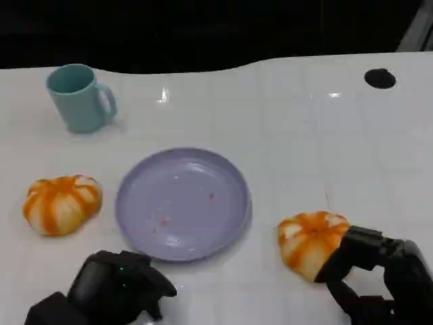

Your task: Grasp the bread from the table and place it into the plate.

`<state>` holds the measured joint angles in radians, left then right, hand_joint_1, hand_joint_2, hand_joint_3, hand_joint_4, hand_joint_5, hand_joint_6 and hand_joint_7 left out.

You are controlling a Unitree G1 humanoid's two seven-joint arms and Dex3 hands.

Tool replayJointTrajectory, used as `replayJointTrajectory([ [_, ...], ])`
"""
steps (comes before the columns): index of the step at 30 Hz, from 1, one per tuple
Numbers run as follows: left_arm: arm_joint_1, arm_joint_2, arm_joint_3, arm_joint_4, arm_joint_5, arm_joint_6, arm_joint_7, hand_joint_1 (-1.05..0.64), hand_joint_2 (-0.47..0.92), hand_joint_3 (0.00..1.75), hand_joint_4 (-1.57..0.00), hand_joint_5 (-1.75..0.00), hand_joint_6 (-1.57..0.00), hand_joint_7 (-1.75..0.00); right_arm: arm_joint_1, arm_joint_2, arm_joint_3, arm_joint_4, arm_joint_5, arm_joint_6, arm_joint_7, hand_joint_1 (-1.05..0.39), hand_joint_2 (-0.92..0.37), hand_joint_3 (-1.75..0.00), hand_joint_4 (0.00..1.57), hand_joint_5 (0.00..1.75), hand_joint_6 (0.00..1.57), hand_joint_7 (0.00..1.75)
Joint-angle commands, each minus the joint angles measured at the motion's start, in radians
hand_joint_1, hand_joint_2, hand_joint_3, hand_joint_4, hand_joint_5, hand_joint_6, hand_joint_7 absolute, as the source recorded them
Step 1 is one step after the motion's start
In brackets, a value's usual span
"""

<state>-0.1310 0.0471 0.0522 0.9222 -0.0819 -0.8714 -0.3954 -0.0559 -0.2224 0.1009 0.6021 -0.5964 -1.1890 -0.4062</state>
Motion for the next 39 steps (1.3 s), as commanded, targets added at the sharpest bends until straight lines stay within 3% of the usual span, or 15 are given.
replayJointTrajectory([
  [1, 0.008, 0.019, 0.003, -0.004, 0.005, 0.01, 0.01, -1.05, 0.92, 0.19, -1.22, -1.18, -1.37, -0.58, 0.006, -0.014, -0.002, -0.012, 0.006, 0.003, -0.001, -0.34, -0.43, -1.21, 0.87, 1.53, 0.86, 1.29],
  [19, 0.006, 0.017, 0.005, -0.001, 0.003, 0.004, 0.008, -1.05, 0.92, 0.19, -1.22, -1.18, -1.37, -0.59, 0.009, -0.016, -0.001, -0.02, 0.015, 0.003, 0.006, -0.34, -0.43, -1.21, 0.86, 1.53, 0.86, 1.27],
  [25, 0.007, 0.016, 0.001, -0.005, 0.014, 0.003, 0.021, -1.05, 0.92, 0.19, -1.22, -1.18, -1.37, -0.59, 0.014, -0.018, 0.0, -0.041, 0.062, 0.011, 0.043, -0.33, -0.43, -1.18, 0.79, 1.47, 0.81, 1.1],
  [27, 0.008, 0.015, 0.001, -0.007, 0.013, 0.003, 0.019, -1.05, 0.92, 0.19, -1.22, -1.18, -1.37, -0.59, 0.026, -0.02, -0.001, -0.081, 0.088, 0.048, 0.077, -0.36, -0.63, -0.81, 0.69, 1.34, 0.74, 0.88],
  [31, 0.006, 0.016, 0.003, -0.001, 0.012, -0.005, 0.015, -1.05, 0.92, 0.19, -1.22, -1.18, -1.36, -0.59, 0.065, -0.052, -0.01, -0.227, 0.097, 0.186, 0.173, -0.44, -0.88, -0.34, 0.53, 1.14, 0.63, 0.58],
  [34, 0.007, 0.014, 0.005, -0.002, 0.0, -0.006, 0.001, -1.05, 0.92, 0.19, -1.21, -1.18, -1.36, -0.59, 0.09, -0.092, -0.015, -0.346, 0.08, 0.293, 0.25, -0.48, -0.92, -0.19, 0.38, 0.88, 0.52, 0.36],
  [39, 0.007, 0.013, 0.005, 0.006, 0.003, -0.005, 0.005, -1.05, 0.92, 0.18, -1.21, -1.18, -1.36, -0.6, 0.123, -0.158, -0.019, -0.511, 0.054, 0.448, 0.368, -0.54, -0.92, -0.11, 0.18, 0.48, 0.38, 0.08],
])
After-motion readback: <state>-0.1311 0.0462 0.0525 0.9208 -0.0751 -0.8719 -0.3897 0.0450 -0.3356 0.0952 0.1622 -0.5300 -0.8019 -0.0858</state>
